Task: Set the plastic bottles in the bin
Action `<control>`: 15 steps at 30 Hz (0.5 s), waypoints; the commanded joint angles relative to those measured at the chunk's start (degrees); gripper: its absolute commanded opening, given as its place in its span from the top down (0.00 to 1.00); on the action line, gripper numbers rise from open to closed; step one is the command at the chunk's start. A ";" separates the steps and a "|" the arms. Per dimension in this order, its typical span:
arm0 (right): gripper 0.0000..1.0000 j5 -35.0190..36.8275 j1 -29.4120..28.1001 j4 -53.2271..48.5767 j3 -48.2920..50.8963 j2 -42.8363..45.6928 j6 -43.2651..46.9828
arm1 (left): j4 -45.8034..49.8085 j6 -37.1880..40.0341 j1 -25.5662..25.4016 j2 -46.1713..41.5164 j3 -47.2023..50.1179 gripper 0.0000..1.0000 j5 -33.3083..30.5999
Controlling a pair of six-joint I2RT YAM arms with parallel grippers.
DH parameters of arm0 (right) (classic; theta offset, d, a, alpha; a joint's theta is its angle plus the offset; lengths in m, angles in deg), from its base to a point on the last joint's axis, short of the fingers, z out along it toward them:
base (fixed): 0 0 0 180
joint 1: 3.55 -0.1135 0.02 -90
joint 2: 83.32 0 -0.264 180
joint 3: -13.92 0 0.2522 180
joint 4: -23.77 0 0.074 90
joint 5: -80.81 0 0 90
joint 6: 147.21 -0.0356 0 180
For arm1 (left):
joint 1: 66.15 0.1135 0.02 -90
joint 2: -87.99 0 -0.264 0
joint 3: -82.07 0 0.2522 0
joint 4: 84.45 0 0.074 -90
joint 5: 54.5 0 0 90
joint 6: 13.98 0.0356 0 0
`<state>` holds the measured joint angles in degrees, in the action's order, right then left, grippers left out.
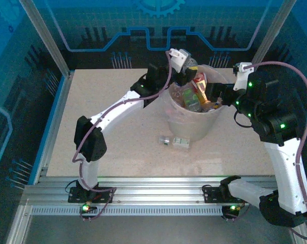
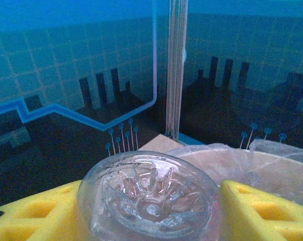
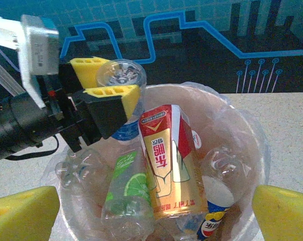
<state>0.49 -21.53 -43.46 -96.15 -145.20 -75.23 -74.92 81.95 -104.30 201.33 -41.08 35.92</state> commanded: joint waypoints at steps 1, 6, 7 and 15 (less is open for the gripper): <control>0.00 0.86 0.14 0.30 0.04 0.10 -0.43 | 7.72 0.48 0.19 2.43 -4.06 0.60 -0.45; 0.00 1.10 0.14 0.12 0.15 0.41 -0.42 | 10.79 -0.08 0.29 5.60 -8.59 0.51 1.11; 0.00 1.05 0.20 0.12 0.18 0.45 -0.45 | 11.21 -0.34 0.36 6.09 -9.35 0.49 1.90; 0.00 1.32 0.14 -0.21 0.08 0.54 -0.24 | 12.36 -2.14 0.63 5.84 -13.31 0.15 3.49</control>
<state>0.90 -21.51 -43.48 -96.15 -145.18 -75.23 -64.36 81.12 -104.09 207.14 -51.98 38.00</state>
